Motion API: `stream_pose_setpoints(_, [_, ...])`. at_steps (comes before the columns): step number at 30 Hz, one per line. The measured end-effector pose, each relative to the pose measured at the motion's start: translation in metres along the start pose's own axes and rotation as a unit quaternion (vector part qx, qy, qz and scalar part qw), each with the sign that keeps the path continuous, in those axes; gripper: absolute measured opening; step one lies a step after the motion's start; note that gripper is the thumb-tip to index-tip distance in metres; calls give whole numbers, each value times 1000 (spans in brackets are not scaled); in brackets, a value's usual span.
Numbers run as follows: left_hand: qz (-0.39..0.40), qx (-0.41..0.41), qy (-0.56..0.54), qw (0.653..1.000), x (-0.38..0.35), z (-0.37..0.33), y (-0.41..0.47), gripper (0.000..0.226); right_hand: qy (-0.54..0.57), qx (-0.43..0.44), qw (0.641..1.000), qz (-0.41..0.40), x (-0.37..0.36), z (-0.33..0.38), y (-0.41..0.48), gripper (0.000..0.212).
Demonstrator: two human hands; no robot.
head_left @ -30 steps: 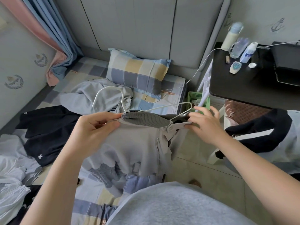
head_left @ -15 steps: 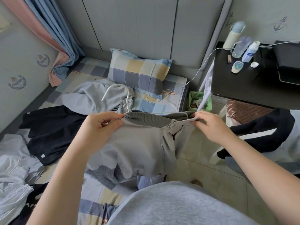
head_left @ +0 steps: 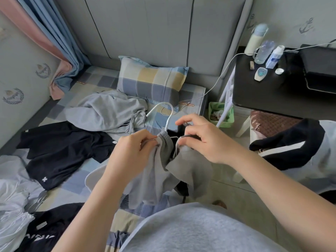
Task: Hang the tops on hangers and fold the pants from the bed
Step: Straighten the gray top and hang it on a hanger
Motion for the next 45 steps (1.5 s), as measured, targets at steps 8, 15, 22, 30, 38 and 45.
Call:
stream_pose_setpoints(8, [-24, 70, 71, 995, 35, 47, 4, 7, -23, -55, 997, -48, 45, -27, -8, 28])
stream_pose_setpoints(15, [34, 37, 129, 990, -17, 20, 0, 12, 82, -1, 993, -89, 33, 13, -13, 25])
stream_pose_setpoints(22, [-39, -37, -95, 994, -6, -15, 4, 19, -46, 56, 983, -167, 4, 41, -14, 33])
stream_pose_setpoints(30, [6, -56, -180, 982, 5, -30, 5, 18, 5, 35, 981, -191, 16, 21, -9, 30])
stream_pose_setpoints(38, [38, -47, -161, 985, -7, -23, 7, 25, -39, 11, 982, -185, 11, 14, -11, 38])
stream_pose_setpoints(45, [-15, -14, -139, 990, 4, -4, 10, 37, 7, -7, 983, -182, 16, 3, -10, 26])
Point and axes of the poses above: each hand's wrist, its own y-axis towards the middle knuckle, its own x-axis out of the back of the hand, z = x × y, the point moved 8 cm from there along y, towards the middle knuckle, and after that the axes turned 1 degree about x, right-handed, at the moved point
